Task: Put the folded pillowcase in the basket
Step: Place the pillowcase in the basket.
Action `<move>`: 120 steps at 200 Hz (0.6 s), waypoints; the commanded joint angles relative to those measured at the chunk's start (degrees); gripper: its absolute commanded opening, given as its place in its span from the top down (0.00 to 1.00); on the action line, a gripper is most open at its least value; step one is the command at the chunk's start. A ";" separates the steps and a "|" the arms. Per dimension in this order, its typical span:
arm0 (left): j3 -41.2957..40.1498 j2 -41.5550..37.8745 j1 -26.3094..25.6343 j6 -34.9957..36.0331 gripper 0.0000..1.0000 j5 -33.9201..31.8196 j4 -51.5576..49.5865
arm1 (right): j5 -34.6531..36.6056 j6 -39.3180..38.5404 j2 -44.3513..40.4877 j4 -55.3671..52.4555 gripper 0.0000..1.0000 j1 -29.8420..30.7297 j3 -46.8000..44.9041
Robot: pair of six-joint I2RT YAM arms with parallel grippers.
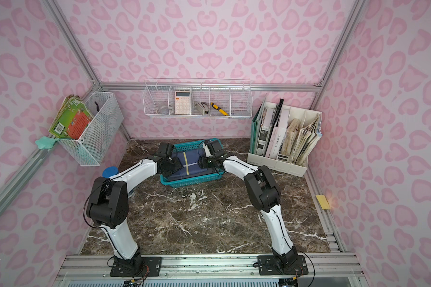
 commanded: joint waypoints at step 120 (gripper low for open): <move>-26.58 -39.40 -13.60 9.77 0.12 -26.19 9.88 | 26.99 -5.86 -55.95 29.70 0.01 0.04 -51.68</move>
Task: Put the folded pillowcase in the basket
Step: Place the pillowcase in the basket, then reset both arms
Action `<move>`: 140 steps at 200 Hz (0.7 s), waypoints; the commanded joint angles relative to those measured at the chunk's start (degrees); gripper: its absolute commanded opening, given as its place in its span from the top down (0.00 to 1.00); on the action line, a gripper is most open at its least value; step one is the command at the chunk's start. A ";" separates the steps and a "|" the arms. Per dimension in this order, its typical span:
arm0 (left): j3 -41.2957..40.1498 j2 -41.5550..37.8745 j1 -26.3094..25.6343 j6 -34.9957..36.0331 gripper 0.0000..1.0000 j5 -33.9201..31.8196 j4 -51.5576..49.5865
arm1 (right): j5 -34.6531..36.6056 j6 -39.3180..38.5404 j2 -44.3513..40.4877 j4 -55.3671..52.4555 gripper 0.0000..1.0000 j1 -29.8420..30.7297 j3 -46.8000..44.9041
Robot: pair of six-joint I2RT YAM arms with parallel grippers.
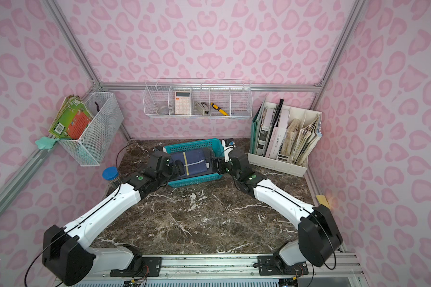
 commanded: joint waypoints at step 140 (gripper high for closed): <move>-33.53 -9.64 11.96 23.48 0.01 -28.34 42.30 | 25.80 -17.97 -23.35 26.54 0.01 -17.90 -41.17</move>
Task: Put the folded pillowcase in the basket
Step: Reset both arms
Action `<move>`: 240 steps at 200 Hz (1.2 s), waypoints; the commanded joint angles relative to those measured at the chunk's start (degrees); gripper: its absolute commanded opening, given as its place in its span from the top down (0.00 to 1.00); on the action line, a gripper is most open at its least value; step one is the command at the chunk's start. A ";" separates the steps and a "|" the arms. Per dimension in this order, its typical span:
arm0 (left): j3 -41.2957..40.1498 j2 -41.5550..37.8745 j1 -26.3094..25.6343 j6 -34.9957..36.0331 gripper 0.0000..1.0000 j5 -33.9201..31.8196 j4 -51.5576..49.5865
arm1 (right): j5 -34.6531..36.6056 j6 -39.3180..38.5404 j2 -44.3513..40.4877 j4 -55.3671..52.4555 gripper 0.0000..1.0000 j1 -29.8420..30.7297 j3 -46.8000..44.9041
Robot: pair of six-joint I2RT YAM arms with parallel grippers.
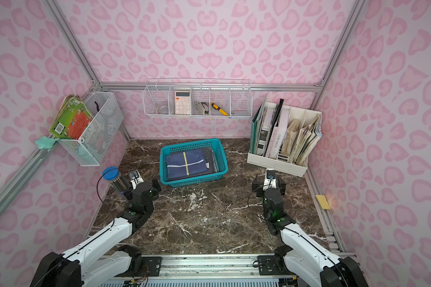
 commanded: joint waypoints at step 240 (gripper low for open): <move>3.53 28.43 25.66 7.85 0.01 41.36 24.28 | -18.60 -2.76 36.54 47.48 0.00 -19.77 -4.02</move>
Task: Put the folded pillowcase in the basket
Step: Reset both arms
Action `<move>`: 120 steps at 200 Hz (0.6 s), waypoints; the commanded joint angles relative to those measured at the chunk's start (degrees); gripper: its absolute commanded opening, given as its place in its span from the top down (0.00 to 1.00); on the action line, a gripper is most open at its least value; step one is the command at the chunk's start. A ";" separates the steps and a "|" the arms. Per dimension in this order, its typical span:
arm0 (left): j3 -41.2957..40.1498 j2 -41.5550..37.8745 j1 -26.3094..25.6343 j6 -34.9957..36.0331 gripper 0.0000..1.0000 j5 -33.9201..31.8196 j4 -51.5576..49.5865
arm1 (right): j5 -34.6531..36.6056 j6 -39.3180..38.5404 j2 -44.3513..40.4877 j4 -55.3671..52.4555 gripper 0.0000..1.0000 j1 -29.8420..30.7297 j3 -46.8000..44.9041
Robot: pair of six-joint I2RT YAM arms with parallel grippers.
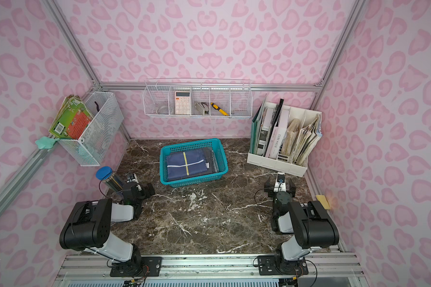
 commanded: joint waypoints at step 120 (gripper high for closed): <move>3.23 -1.25 0.19 2.10 0.00 5.67 1.43 | -4.04 2.95 0.02 0.03 0.00 -1.47 1.93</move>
